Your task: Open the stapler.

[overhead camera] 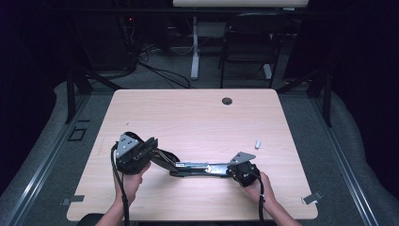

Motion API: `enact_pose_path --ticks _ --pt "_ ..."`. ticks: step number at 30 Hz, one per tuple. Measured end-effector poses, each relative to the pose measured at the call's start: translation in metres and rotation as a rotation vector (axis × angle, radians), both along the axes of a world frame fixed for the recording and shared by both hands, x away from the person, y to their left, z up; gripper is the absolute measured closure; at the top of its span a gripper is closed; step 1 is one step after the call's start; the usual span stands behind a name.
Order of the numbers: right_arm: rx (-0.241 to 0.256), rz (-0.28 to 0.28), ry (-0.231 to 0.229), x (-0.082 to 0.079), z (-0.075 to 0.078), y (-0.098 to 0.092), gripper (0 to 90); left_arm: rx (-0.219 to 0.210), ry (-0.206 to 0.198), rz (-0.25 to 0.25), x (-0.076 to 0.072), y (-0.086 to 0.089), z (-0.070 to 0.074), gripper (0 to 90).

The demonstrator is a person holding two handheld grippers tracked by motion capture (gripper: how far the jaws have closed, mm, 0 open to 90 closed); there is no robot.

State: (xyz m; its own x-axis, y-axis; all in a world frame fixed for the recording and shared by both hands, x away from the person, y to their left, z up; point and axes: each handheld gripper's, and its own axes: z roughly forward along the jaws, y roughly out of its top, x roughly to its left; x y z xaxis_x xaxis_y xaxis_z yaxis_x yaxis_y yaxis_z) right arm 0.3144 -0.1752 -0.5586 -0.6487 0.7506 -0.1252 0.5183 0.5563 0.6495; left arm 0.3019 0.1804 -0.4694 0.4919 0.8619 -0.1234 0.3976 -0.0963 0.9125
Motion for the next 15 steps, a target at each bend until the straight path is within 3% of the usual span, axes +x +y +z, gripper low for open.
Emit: enact_pose_path --ticks 1,6,10,11,15 --pt "-0.008 0.006 -0.002 0.000 0.000 0.000 89.4 0.005 0.008 -0.046 0.000 0.001 0.001 72.6" --pt "-0.024 0.010 0.002 0.001 0.002 0.001 84.7 0.035 0.042 -0.110 -0.002 0.004 0.003 58.1" --pt "-0.026 0.025 0.045 0.007 0.006 -0.002 75.7 0.035 0.082 -0.170 -0.003 0.008 0.002 45.9" --pt "-0.030 0.037 0.083 0.010 0.008 -0.004 70.3 0.033 0.087 -0.180 -0.003 0.008 0.002 42.7" --pt "-0.024 0.055 0.116 0.013 0.009 -0.005 65.4 0.026 0.099 -0.246 -0.006 0.010 0.002 37.9"
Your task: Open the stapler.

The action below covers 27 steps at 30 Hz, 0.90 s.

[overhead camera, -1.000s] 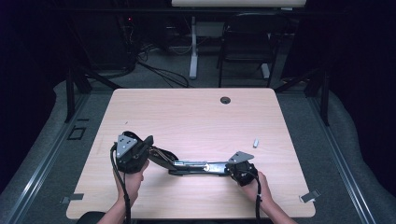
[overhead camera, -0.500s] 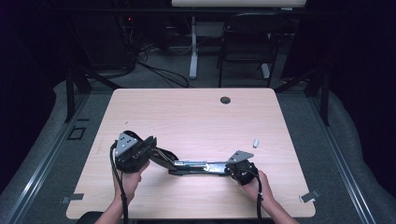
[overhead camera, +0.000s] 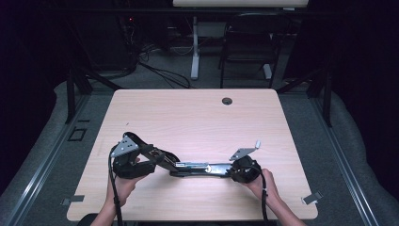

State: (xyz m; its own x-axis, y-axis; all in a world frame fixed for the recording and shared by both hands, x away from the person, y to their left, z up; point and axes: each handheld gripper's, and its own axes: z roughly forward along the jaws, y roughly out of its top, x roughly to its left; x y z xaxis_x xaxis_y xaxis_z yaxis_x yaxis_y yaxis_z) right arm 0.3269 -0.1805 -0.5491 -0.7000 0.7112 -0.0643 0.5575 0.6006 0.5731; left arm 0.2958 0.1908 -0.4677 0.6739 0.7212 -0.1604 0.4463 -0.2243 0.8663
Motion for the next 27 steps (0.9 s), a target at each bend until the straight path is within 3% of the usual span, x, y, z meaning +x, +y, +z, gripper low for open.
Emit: enact_pose_path --ticks 2,5,8,12,13,15,18,21,27 --pt "0.007 0.011 0.017 0.002 0.000 -0.001 62.4 0.010 0.009 -0.037 -0.002 0.001 0.000 35.3" --pt "0.011 0.033 0.039 0.004 0.001 0.000 57.9 0.032 0.016 -0.051 -0.005 0.001 -0.001 31.4" --pt "0.014 0.040 0.054 0.008 0.006 -0.004 47.5 0.060 0.029 -0.059 -0.006 0.002 -0.003 27.2" --pt "0.028 0.038 0.052 0.013 0.009 -0.010 41.5 0.101 0.066 -0.058 -0.006 0.002 -0.006 26.3" --pt "0.004 0.042 0.048 0.015 0.010 -0.013 40.2 0.115 0.073 -0.057 -0.006 0.002 -0.007 25.7" --pt "0.008 0.031 0.060 0.020 0.012 -0.018 37.1 0.119 0.072 -0.062 -0.007 0.002 -0.008 24.7" --pt "-0.025 0.011 0.098 0.026 0.016 -0.023 36.3 0.143 0.084 -0.088 -0.009 0.001 -0.010 21.9" --pt "0.013 -0.012 0.126 0.032 0.021 -0.029 30.5 0.166 0.110 -0.107 -0.009 0.001 -0.013 18.9" --pt "0.038 -0.057 0.147 0.040 0.028 -0.041 19.0 0.214 0.171 -0.129 -0.014 0.005 -0.022 15.2"
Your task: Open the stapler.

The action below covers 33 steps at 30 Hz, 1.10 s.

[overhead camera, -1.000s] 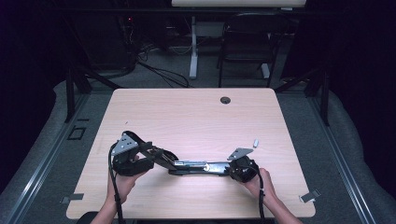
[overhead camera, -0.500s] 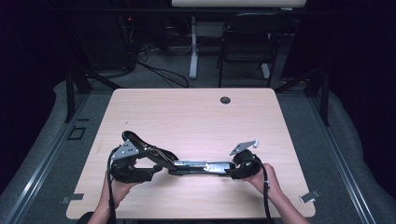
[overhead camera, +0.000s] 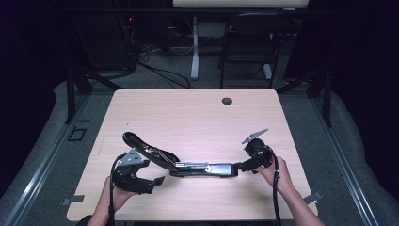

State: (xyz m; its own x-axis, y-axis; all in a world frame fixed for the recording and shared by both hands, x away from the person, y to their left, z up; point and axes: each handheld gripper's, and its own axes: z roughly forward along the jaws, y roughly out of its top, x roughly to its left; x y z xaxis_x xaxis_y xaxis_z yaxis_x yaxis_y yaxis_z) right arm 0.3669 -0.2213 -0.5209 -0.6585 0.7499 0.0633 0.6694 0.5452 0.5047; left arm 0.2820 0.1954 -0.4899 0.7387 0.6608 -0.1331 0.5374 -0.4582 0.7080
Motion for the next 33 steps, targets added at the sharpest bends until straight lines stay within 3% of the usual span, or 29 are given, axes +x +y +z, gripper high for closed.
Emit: enact_pose_path --ticks 1,6,12,19,27,33 --pt "0.031 -0.012 0.001 0.002 0.002 -0.007 15.8 0.005 0.009 0.002 0.000 0.000 -0.001 14.6" --pt "0.031 -0.049 -0.020 0.008 0.007 -0.015 13.6 0.044 0.062 0.000 0.002 0.004 -0.008 8.0" --pt "0.028 -0.107 0.000 0.012 0.005 -0.028 6.0 0.083 0.099 0.020 0.009 0.006 -0.013 0.1" --pt "0.030 -0.154 -0.017 0.019 0.006 -0.044 2.7 0.078 0.088 0.076 0.013 0.016 -0.014 0.0" --pt "0.023 -0.210 -0.029 0.034 0.004 -0.063 0.0 0.087 0.089 0.091 0.020 0.021 -0.017 0.0" --pt "0.019 -0.205 -0.050 0.044 0.007 -0.067 0.0 0.093 0.088 0.104 0.021 0.021 -0.017 0.0"
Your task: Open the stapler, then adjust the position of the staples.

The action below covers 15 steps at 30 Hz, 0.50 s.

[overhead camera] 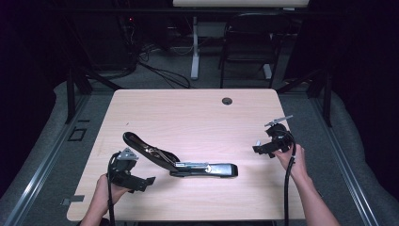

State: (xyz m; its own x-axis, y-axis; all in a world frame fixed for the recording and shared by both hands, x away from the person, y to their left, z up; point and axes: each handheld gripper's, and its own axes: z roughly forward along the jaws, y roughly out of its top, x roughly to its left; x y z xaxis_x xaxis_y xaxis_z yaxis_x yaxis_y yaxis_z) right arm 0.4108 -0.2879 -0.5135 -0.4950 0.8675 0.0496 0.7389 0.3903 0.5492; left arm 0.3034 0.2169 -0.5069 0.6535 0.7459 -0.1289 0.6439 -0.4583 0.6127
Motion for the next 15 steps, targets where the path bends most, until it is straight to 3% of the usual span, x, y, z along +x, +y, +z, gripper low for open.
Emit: enact_pose_path --ticks 7,9,15 --pt "0.010 0.026 0.007 0.013 0.001 -0.001 1.7 0.007 0.002 -0.001 0.001 0.000 0.000 0.0" --pt "-0.011 0.028 0.015 0.015 0.000 -0.001 1.7 0.003 0.001 0.000 0.002 0.000 0.000 0.0" --pt "0.005 0.004 0.024 0.023 -0.002 -0.003 3.8 0.006 0.005 -0.008 0.002 0.000 -0.001 0.0"
